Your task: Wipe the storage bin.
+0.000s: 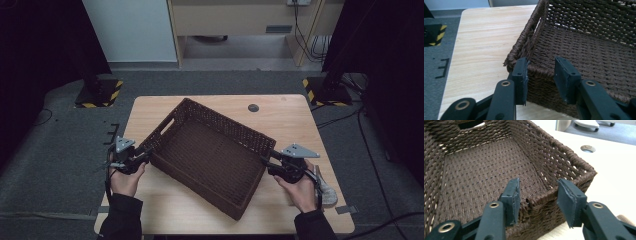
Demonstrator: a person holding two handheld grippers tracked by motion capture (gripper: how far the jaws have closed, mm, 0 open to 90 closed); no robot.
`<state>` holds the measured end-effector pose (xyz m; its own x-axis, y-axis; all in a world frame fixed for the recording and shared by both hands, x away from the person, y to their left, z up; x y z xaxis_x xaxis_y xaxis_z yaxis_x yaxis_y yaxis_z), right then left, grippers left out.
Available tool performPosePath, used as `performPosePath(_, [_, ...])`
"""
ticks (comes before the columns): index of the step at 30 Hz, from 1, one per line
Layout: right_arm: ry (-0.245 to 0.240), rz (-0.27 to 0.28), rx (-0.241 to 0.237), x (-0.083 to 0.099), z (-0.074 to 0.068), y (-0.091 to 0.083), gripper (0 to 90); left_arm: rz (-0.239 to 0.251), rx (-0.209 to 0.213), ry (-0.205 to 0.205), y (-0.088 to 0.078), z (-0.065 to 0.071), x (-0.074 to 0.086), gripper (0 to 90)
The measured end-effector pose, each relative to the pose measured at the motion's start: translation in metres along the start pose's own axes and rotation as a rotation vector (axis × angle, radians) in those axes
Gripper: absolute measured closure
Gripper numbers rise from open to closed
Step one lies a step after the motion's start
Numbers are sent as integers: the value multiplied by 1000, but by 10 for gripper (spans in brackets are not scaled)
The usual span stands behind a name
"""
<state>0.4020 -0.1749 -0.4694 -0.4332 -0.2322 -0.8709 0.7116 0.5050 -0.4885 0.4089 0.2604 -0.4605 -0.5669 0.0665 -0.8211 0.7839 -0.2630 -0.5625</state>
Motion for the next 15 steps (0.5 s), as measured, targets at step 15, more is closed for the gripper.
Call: performPosePath(15, [-14, 39, 75, -4, 35, 13, 573, 18, -2, 8, 7, 0, -3, 551])
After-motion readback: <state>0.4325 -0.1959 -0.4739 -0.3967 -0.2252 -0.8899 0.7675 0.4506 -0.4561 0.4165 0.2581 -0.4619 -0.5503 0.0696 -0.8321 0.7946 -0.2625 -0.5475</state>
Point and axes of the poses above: each handheld gripper's, and its own axes: y roughly forward along the jaws, x roughly out of its underside, z roughly to its right, the point moved 6 cm from there along y, roughly forward along the jaws
